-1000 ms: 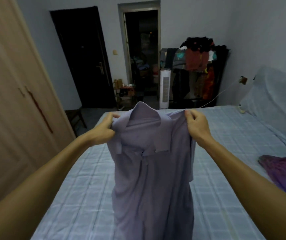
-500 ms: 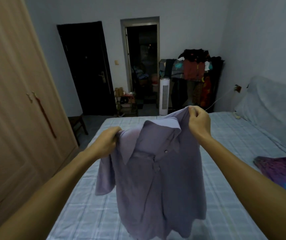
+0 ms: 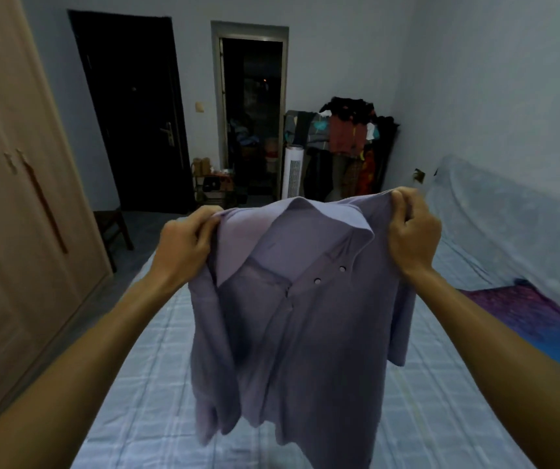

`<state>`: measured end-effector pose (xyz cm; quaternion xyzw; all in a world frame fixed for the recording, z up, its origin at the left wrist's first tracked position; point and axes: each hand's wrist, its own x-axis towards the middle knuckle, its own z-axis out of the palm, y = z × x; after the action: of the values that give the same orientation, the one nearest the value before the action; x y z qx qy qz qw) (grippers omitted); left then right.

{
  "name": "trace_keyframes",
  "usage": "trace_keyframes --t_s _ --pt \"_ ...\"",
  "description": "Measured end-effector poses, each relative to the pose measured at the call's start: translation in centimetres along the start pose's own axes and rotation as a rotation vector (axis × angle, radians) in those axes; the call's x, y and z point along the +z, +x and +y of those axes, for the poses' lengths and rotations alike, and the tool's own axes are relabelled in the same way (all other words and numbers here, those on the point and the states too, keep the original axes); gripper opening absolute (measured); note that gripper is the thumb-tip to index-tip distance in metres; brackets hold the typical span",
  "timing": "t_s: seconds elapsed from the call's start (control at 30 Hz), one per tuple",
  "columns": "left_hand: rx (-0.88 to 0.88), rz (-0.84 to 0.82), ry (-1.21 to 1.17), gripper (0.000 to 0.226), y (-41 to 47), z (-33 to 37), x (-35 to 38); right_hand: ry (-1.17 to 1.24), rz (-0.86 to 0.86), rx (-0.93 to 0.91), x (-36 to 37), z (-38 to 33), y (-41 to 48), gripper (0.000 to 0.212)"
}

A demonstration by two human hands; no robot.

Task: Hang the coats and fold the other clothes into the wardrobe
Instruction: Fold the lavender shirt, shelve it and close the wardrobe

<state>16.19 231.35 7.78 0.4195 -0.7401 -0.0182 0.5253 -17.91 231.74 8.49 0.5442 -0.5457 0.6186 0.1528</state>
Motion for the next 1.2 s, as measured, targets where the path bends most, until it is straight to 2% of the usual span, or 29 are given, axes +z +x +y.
trace_keyframes --t_s 0.1,0.2,0.4,0.53,0.67,0.77,0.8,0.87,1.0,1.07,1.13,1.2 --pt "0.072 -0.104 0.066 0.018 1.6 -1.2 -0.6 -0.064 -0.013 -0.014 0.6 1.4 0.4 0.029" --pt "0.046 -0.295 0.124 0.014 3.3 -3.3 0.0 -0.081 -0.087 -0.02 2.2 3.8 0.5 0.03" --pt "-0.103 -0.679 0.251 0.016 7.5 -10.6 5.7 -0.058 -0.422 0.07 9.7 11.2 0.9 0.022" --pt "-0.126 -0.924 0.395 0.015 10.1 -18.6 15.0 -0.133 -0.629 0.176 19.0 20.1 -0.2 0.021" --pt "-0.182 -1.079 0.503 0.016 9.7 -30.6 28.4 -0.22 -0.801 0.289 29.8 31.5 -5.1 0.021" --pt "-0.317 -1.177 0.507 0.017 6.3 -39.8 38.1 -0.256 -0.987 0.34 37.7 40.2 -10.9 0.023" --pt "-0.369 -1.182 0.519 0.017 5.0 -42.7 40.9 -0.273 -1.037 0.348 40.1 42.7 -12.8 0.024" --pt "-0.465 -1.089 0.536 0.017 2.9 -48.2 46.0 -0.312 -1.063 0.373 44.7 47.0 -15.5 0.026" --pt "-0.736 -0.634 0.559 0.022 0.3 -56.0 54.3 -0.412 -0.926 0.442 52.6 53.6 -19.3 0.031" --pt "-0.845 -0.485 0.58 0.024 -1.3 -58.1 57.5 -0.469 -0.89 0.466 55.4 56.4 -21.7 0.032" --pt "-0.843 -0.406 0.605 0.029 -4.0 -59.8 59.6 -0.464 -0.876 0.489 57.3 58.7 -24.3 0.032" --pt "-0.702 -0.358 0.567 0.033 -7.1 -60.4 60.9 -0.448 -0.824 0.486 58.0 60.6 -26.6 0.036"
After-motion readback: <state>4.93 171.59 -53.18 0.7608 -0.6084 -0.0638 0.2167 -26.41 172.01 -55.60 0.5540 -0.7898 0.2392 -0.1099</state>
